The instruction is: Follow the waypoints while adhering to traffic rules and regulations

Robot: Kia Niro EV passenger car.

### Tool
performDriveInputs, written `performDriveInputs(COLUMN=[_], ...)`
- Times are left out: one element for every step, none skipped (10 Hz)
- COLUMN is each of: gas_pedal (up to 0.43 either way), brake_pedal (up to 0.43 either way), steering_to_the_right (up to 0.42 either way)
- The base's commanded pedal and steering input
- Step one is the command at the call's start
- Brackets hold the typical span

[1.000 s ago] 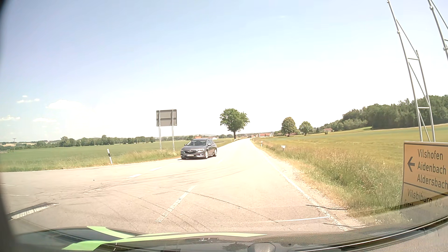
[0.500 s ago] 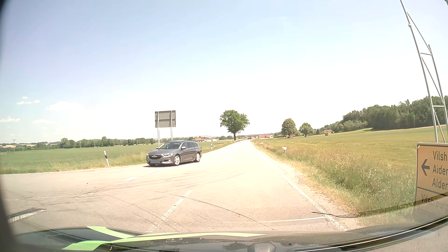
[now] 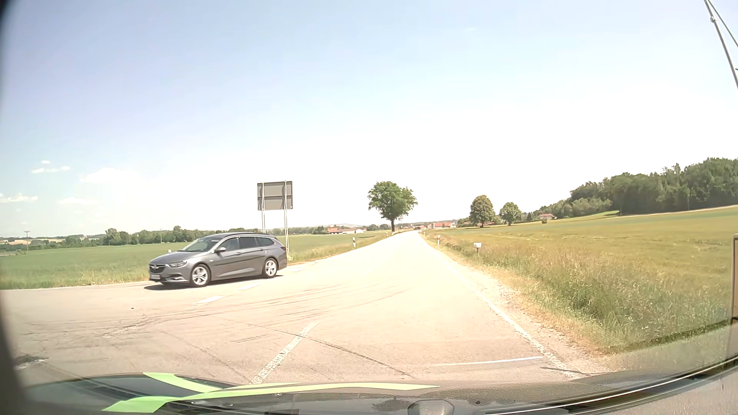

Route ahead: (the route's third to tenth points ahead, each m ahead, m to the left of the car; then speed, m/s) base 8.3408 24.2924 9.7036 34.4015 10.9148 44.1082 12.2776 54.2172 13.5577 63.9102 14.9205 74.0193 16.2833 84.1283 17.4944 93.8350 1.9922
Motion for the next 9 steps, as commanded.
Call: performDriveInputs(gas_pedal=[0.240,0.260,0.280,0.299,0.299,0.299,0.299,0.299,0.299], brake_pedal=[0.000,0.000,0.000,0.000,0.000,0.000,0.000,0.000,0.000], steering_to_the_right=[-0.204,-0.244,-0.282,-0.325,-0.360,-0.389,-0.409,-0.424,-0.439])
